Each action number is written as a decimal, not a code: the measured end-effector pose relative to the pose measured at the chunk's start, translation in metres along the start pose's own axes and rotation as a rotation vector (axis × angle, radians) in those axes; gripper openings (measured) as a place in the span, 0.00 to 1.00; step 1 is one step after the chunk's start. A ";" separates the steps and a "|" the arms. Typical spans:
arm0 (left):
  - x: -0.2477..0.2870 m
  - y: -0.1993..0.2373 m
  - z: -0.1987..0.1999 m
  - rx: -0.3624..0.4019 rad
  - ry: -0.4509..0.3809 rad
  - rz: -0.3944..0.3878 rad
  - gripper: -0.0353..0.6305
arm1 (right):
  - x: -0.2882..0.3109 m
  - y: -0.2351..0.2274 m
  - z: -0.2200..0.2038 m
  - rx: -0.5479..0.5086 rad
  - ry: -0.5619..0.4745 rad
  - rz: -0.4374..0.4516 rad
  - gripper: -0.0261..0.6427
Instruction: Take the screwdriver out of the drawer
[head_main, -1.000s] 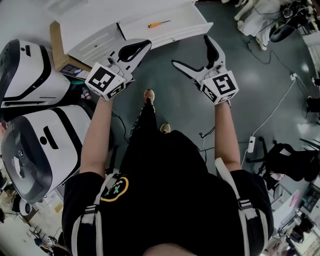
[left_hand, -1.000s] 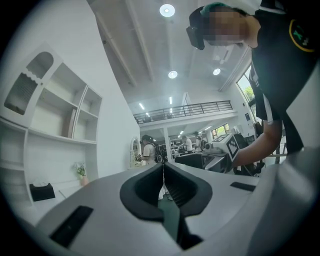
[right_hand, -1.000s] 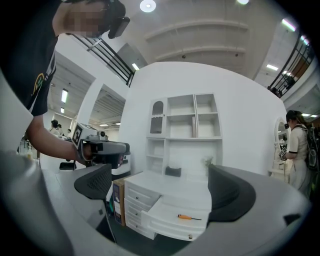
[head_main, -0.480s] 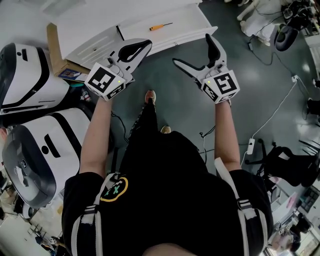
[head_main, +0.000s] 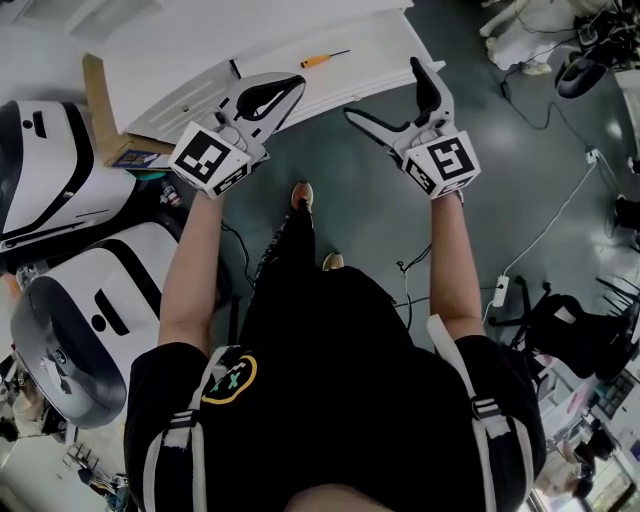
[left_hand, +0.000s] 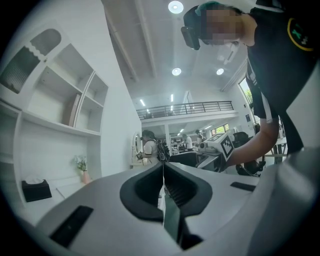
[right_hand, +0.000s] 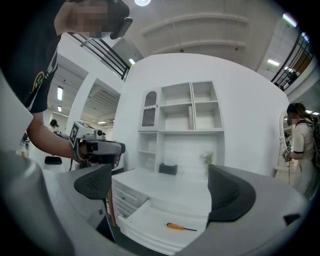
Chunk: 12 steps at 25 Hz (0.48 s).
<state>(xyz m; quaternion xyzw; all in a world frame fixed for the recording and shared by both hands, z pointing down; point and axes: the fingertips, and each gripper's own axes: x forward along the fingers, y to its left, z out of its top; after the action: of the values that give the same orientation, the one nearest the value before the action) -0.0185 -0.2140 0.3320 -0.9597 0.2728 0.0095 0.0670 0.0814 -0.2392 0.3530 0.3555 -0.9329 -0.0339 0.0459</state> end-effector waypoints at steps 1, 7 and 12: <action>0.003 0.006 -0.003 -0.002 0.002 -0.002 0.09 | 0.006 -0.005 -0.003 0.001 0.005 0.000 0.92; 0.019 0.039 -0.020 -0.007 0.009 -0.010 0.09 | 0.044 -0.028 -0.023 -0.005 0.035 0.011 0.92; 0.032 0.064 -0.031 -0.016 -0.002 -0.025 0.09 | 0.075 -0.042 -0.042 -0.040 0.083 0.038 0.92</action>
<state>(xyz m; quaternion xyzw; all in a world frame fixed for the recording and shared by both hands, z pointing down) -0.0259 -0.2887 0.3535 -0.9635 0.2608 0.0120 0.0596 0.0582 -0.3214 0.3957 0.3380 -0.9359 -0.0371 0.0923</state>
